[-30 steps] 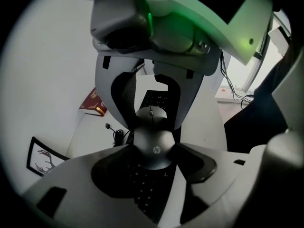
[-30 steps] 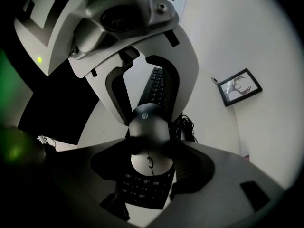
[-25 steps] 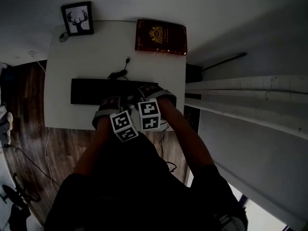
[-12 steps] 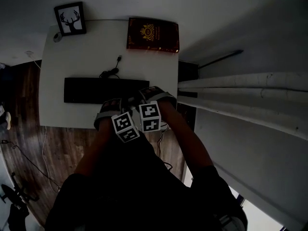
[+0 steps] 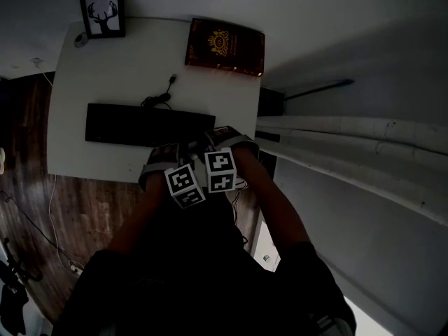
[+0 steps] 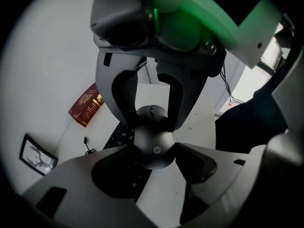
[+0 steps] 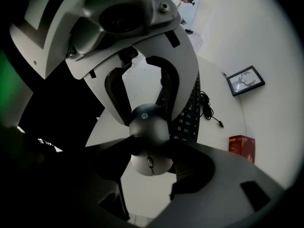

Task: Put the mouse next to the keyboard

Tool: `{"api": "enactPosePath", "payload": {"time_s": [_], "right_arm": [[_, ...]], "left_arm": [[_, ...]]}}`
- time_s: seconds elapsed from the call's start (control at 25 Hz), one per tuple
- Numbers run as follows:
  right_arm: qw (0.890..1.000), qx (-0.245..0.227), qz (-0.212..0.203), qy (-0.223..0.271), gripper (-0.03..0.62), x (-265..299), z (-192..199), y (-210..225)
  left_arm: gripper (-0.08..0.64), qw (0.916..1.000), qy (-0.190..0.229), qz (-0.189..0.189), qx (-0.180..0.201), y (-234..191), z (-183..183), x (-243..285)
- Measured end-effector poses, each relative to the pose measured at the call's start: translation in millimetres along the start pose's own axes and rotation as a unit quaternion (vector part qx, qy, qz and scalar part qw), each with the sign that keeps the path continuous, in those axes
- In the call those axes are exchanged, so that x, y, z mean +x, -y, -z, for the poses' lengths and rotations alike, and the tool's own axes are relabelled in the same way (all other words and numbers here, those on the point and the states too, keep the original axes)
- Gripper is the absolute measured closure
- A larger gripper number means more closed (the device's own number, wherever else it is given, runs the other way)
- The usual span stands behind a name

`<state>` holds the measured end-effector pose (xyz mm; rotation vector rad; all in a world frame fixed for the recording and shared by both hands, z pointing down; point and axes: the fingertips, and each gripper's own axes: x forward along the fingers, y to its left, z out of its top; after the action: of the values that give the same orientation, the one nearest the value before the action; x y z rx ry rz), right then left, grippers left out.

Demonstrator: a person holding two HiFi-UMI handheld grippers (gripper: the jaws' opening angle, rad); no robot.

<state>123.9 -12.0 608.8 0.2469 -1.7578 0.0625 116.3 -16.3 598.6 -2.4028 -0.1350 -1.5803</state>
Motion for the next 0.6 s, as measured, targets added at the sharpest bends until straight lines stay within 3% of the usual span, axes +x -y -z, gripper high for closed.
{"api": "enactPosePath", "payload": {"time_s": [0.12,0.28,0.44,0.6], "right_arm": [[0.999,-0.049,-0.016,0.006,0.311,-1,9,-3],[0.992,-0.124,-0.032,0.007,0.311,0,32,-4],[0.976,-0.211,-0.058,0.009,0.311,-3,56,-15],[0.956,-0.284,-0.07,0.005,0.311,-5,76,-17]], "left_arm": [[0.288,0.9984,-0.009,-0.007,-0.056,4,-8,0],[0.288,0.99,-0.023,-0.023,-0.138,8,-28,15],[0.29,0.9718,-0.026,-0.05,-0.229,19,-50,26],[0.29,0.9532,-0.026,-0.083,-0.29,22,-69,36]]}}
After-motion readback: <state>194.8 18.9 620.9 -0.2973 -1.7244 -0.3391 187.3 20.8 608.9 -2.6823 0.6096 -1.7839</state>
